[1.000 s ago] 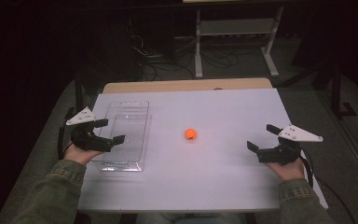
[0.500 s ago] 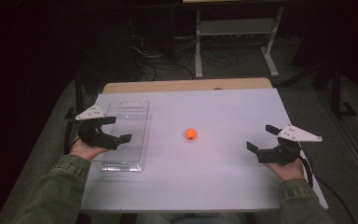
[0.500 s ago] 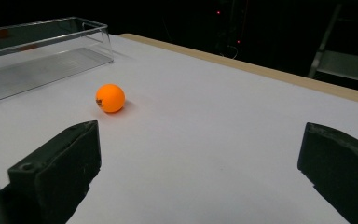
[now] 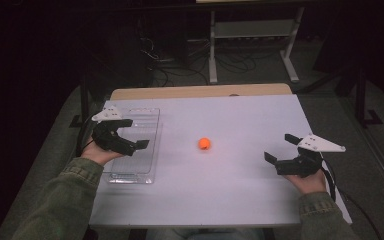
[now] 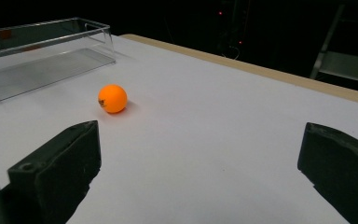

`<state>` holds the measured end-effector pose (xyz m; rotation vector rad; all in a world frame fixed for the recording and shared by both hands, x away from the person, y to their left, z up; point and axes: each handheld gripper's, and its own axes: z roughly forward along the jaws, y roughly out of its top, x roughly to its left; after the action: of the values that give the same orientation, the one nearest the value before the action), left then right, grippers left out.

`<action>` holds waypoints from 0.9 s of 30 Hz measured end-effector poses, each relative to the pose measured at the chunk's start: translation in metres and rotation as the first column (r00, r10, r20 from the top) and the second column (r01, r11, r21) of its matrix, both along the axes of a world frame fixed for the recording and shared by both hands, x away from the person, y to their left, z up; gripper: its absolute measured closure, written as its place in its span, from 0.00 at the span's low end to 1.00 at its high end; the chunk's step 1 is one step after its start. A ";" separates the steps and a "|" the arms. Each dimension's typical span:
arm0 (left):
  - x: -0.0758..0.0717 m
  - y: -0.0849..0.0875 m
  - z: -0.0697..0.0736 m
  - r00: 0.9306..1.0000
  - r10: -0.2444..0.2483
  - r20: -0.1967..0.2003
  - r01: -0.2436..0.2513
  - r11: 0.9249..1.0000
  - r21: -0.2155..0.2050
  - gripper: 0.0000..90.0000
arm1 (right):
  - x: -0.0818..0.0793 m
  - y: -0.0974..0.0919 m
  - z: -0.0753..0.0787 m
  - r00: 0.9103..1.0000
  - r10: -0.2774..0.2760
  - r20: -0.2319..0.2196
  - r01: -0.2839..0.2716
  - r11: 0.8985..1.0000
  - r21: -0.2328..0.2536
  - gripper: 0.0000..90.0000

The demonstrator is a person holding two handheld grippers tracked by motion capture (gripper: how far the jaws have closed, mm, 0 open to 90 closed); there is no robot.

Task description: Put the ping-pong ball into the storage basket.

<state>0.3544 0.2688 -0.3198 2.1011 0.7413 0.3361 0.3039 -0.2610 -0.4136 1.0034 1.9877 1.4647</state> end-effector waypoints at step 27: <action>0.023 -0.035 0.012 0.997 -0.074 -0.017 0.075 0.994 0.083 0.00 | -0.001 0.003 0.000 1.000 0.020 0.002 -0.020 1.000 -0.003 0.00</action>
<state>0.3771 0.2339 -0.3075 2.2058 0.6645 0.3167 0.3028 -0.2582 -0.4136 0.9832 2.0042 1.4718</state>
